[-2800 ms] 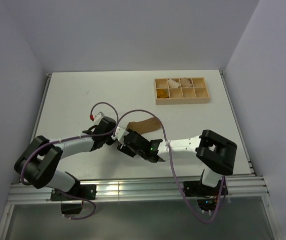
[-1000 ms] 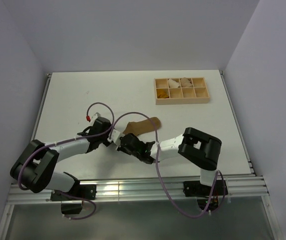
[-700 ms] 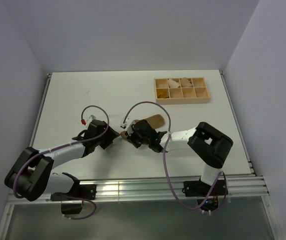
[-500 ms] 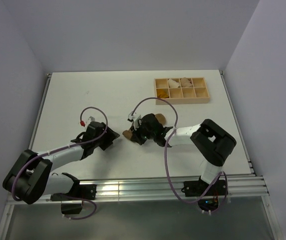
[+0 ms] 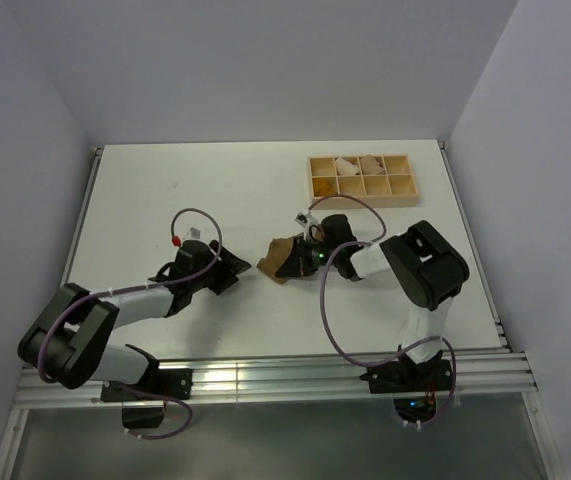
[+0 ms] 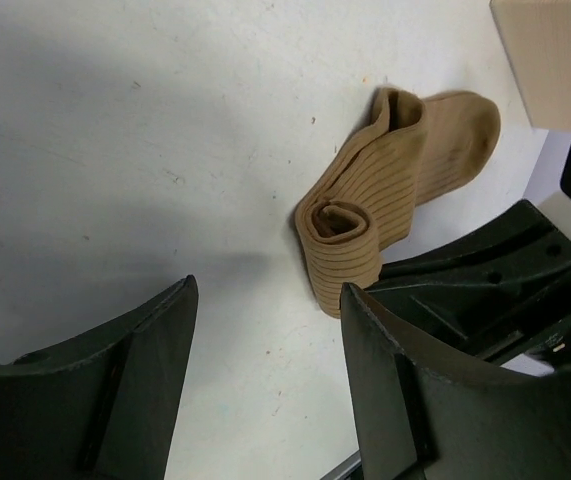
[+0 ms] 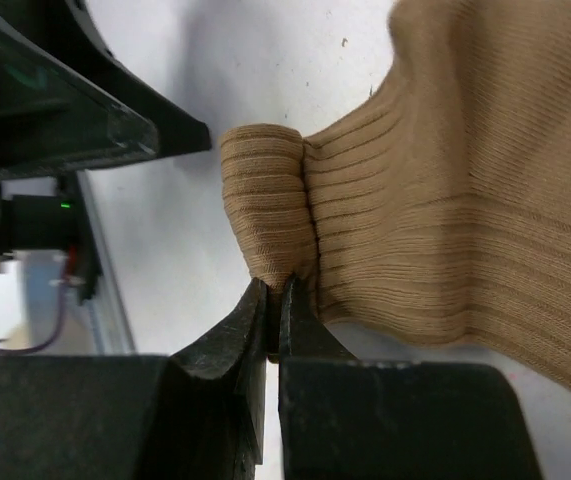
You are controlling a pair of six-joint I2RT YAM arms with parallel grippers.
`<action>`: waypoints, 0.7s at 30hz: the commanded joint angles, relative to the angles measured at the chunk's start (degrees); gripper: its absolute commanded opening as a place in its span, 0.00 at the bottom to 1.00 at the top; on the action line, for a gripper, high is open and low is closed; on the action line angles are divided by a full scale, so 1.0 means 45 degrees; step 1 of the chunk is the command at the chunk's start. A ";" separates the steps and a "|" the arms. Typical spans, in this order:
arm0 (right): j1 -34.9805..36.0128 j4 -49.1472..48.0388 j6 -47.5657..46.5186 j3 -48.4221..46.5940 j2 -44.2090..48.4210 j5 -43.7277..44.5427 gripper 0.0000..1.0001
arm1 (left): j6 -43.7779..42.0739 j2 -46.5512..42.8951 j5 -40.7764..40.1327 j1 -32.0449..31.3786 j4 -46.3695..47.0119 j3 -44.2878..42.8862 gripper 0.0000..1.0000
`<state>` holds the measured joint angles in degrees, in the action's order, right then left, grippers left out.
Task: Roll the socks
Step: Roll the sock at the center of the board.
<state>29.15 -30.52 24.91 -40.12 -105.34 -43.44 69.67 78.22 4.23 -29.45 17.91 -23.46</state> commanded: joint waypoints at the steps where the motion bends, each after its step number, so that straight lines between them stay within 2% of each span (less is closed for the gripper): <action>1: -0.0285 -0.1730 0.2275 0.0497 -0.0926 -0.1400 0.00 | -0.0267 0.0586 0.0777 -0.0173 0.1312 -0.0176 0.64; 3: -0.0383 -0.2393 0.2862 0.0575 -0.1257 -0.1713 0.00 | -0.0306 0.0996 0.0857 -0.0232 0.1526 -0.0332 0.64; 8: -0.0422 -0.1694 0.3059 0.0127 -0.1728 -0.1714 0.00 | -0.0326 0.1738 0.0975 -0.0564 0.1898 -0.0547 0.63; 21: -0.0559 -0.2143 0.4016 0.0067 -0.2294 -0.2006 0.00 | -0.0560 0.2950 0.0525 -0.0721 0.2230 -0.0821 0.61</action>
<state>26.61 -42.22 42.61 -39.88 -113.82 -53.19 69.14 89.54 7.77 -32.40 28.56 -26.68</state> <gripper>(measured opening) 0.044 0.610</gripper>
